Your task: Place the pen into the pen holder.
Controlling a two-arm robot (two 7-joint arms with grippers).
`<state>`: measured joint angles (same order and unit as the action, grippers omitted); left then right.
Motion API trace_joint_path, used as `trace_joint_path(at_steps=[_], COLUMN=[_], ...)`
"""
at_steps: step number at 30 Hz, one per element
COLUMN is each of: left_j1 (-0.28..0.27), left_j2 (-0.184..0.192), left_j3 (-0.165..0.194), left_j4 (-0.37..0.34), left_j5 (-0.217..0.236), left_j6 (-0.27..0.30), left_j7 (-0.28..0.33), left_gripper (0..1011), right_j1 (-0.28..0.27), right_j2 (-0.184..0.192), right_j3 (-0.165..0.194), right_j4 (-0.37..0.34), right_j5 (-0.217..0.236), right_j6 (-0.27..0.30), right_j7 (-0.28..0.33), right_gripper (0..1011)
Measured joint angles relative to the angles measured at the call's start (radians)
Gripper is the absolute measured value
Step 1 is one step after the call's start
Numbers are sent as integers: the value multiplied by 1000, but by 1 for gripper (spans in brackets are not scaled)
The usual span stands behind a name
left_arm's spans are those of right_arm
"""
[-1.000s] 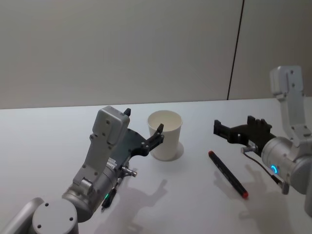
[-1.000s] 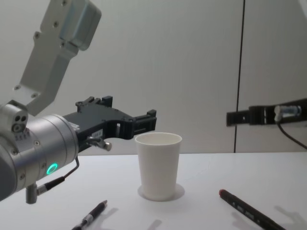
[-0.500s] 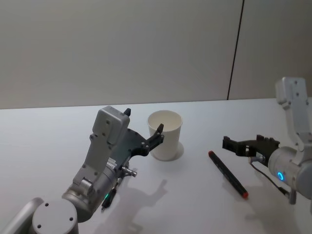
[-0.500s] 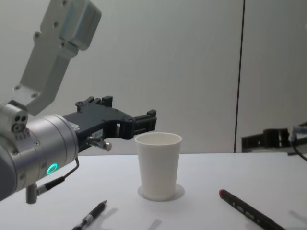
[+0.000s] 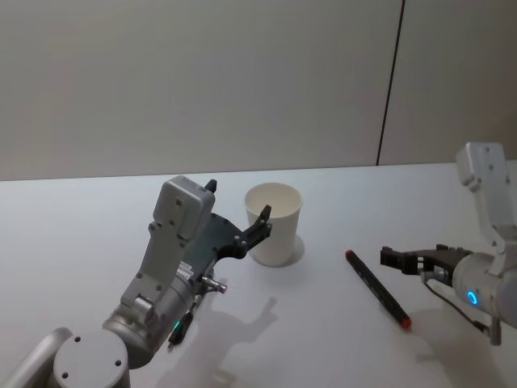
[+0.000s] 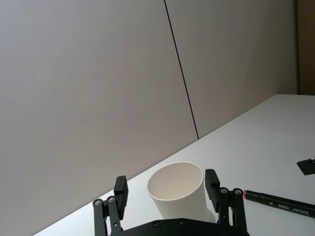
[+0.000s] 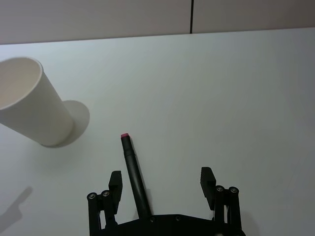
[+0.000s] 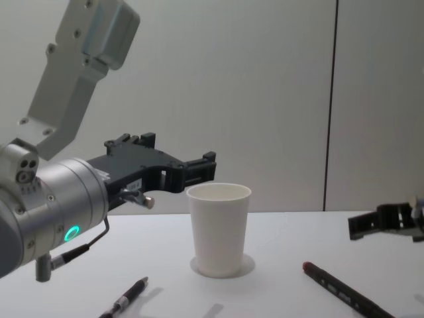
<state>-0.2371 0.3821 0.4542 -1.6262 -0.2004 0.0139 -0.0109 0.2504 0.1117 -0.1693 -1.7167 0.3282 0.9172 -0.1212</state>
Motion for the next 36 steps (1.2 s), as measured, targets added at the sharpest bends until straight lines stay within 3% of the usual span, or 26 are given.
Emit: trace_joint_path(at_steps=[18,36], left_j1=[0,0], left_j2=[0,0], left_j3=[0,0], left_j4=[0,0], left_j5=[0,0], left_j6=[0,0], left_j7=[0,0], left_gripper=[1000,1000], right_j1=[39,76], right_j2=[6,-2], right_j3=[-14,-34], right_j4=[76,173], right_j5=[-64,-110], right_j6=[66,49], right_j7=[118,222], right_gripper=[1001,1001])
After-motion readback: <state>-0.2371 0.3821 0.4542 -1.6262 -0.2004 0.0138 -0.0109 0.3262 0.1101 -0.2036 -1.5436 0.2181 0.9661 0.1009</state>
